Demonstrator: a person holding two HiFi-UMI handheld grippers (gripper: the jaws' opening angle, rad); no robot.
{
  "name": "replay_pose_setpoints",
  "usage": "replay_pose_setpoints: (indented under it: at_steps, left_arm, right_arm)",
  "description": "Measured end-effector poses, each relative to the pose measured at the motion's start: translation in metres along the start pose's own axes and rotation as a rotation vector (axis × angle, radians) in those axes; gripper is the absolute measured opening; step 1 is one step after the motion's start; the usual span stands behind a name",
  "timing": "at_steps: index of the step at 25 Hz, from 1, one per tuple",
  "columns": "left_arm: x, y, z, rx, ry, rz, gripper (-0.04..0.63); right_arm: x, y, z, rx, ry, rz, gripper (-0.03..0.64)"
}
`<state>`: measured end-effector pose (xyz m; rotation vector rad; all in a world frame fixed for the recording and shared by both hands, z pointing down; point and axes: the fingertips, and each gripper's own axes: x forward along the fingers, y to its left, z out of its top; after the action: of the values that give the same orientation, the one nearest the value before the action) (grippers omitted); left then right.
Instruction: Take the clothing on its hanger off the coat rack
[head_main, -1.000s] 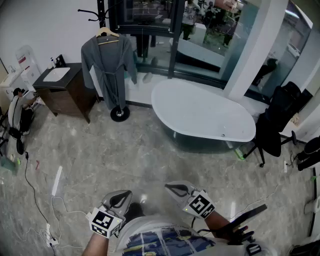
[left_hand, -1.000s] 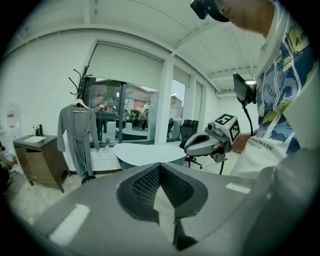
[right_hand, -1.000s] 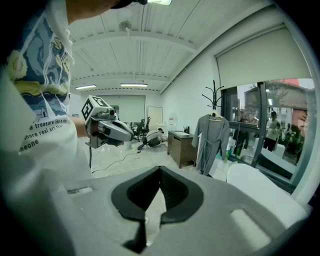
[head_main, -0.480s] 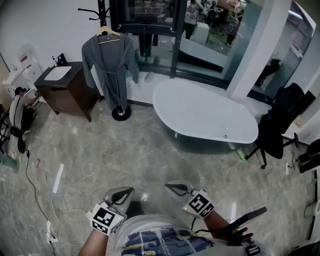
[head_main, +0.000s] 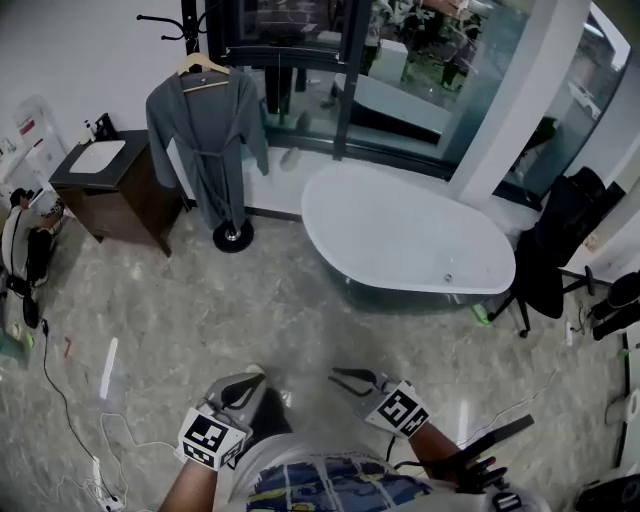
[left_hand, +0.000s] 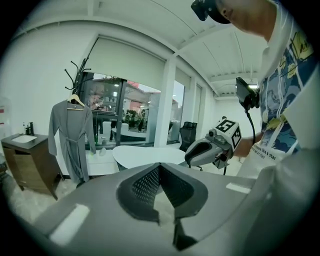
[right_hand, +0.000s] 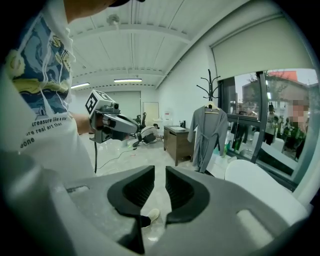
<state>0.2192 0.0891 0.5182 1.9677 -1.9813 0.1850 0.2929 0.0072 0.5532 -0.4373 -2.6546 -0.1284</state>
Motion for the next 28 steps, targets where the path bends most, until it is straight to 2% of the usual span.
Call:
replay_pose_setpoints:
  at_steps: [6, 11, 14, 17, 22, 28]
  left_arm:
    - [0.032, 0.097, 0.050, 0.017, -0.065, -0.050, 0.002]
    - [0.029, 0.187, 0.074, 0.049, -0.045, -0.051, 0.002]
    - [0.028, 0.232, 0.082, 0.060, -0.034, -0.035, 0.002]
    - [0.028, 0.265, 0.087, 0.041, -0.061, -0.006, 0.002]
    - [0.024, 0.307, 0.085, -0.047, -0.096, 0.064, 0.002]
    - [0.030, 0.359, 0.083, -0.059, -0.082, 0.170, 0.002]
  right_arm:
    - [0.068, -0.070, 0.046, -0.026, 0.044, -0.038, 0.080]
    - [0.149, -0.119, 0.125, -0.079, -0.008, -0.026, 0.083]
    - [0.188, -0.135, 0.151, -0.094, -0.013, 0.003, 0.083]
    - [0.218, -0.150, 0.162, -0.102, 0.015, 0.040, 0.083]
    - [0.267, -0.177, 0.187, -0.149, 0.027, 0.109, 0.084]
    - [0.323, -0.245, 0.215, -0.200, 0.000, 0.152, 0.110]
